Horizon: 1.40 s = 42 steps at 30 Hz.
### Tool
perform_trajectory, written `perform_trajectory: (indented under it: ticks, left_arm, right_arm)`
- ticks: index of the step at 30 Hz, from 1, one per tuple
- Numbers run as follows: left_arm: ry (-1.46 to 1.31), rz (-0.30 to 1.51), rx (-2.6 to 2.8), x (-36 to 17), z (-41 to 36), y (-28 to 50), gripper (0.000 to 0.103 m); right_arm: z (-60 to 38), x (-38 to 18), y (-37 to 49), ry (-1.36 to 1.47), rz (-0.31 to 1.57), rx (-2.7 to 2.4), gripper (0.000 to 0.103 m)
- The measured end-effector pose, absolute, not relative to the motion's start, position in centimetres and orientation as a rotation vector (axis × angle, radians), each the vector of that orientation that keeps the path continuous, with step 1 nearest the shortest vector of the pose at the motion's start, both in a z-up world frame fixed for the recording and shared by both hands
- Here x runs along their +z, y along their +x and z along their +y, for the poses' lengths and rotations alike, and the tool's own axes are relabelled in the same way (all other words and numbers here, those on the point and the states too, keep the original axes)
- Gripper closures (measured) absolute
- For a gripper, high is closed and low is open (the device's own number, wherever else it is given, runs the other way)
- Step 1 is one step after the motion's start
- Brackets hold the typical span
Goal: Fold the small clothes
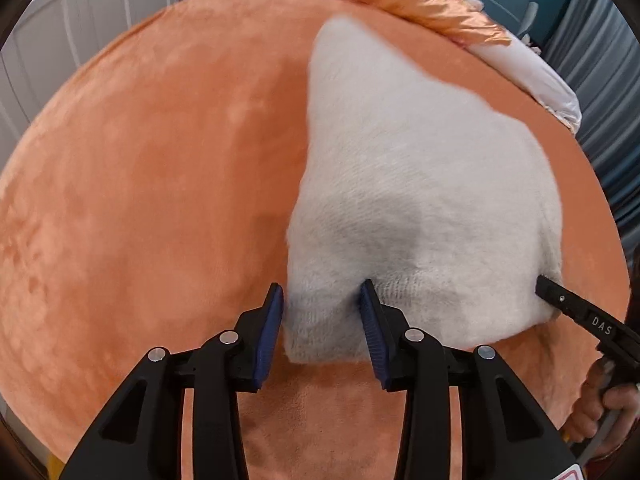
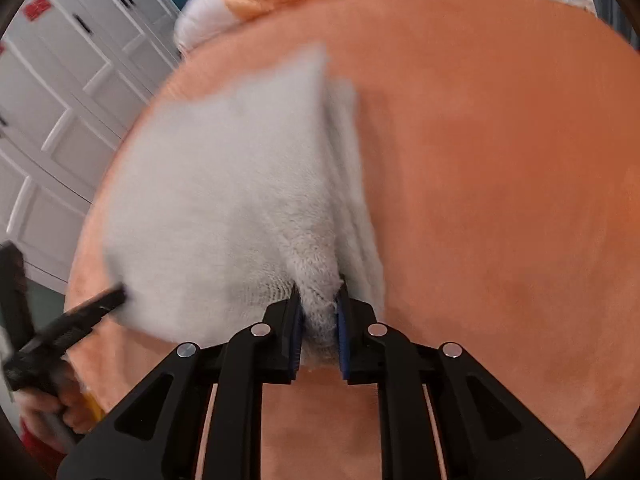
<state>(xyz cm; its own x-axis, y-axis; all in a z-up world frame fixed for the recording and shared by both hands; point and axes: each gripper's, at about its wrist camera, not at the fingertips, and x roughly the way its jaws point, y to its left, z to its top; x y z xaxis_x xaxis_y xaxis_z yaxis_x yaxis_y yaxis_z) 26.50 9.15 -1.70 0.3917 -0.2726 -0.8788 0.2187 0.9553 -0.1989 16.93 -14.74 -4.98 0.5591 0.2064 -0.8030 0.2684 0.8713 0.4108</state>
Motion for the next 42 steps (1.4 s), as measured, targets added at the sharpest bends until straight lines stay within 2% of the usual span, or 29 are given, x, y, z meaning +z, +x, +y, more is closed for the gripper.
perform_trajectory:
  ticks: [5,9,13,15,18,23,25,28,42]
  left_arm:
    - [-0.085,1.107,-0.295,-0.5,9.5,25.9,0.063]
    - [0.02,1.085,-0.283,0.1,9.0,24.7,0.063]
    - [-0.037,1.106,-0.261,-0.8,9.4,24.6,0.063]
    - [-0.028,1.105,-0.254,-0.3,9.2,24.4,0.063]
    - [0.002,1.091,-0.244,0.8,8.9,24.0,0.064]
    - [0.044,1.065,-0.241,2.1,8.1,22.4,0.064]
    - [0.062,1.054,-0.24,2.5,7.7,21.7,0.061]
    - [0.084,1.032,-0.231,3.0,7.2,20.5,0.05]
    - [0.111,1.065,-0.235,2.0,5.9,17.5,0.049]
  right_arm:
    - [-13.9,-1.2,16.1,0.534,0.964,-0.053,0.087]
    - [-12.5,1.7,13.4,0.441,0.9,-0.056,0.088]
    - [-11.5,-2.4,14.1,0.28,1.054,-0.119,0.093]
    - [-12.7,-4.4,14.1,0.328,1.122,-0.177,0.102]
    - [-13.8,-2.3,12.3,0.453,1.03,-0.148,0.103]
    - [-12.7,0.8,10.9,0.381,0.958,-0.132,0.102]
    - [-12.6,0.9,11.1,0.367,0.953,-0.136,0.1]
    - [-12.1,0.7,10.3,0.341,0.958,-0.142,0.1]
    - [-10.5,0.1,7.2,0.294,0.975,-0.142,0.099]
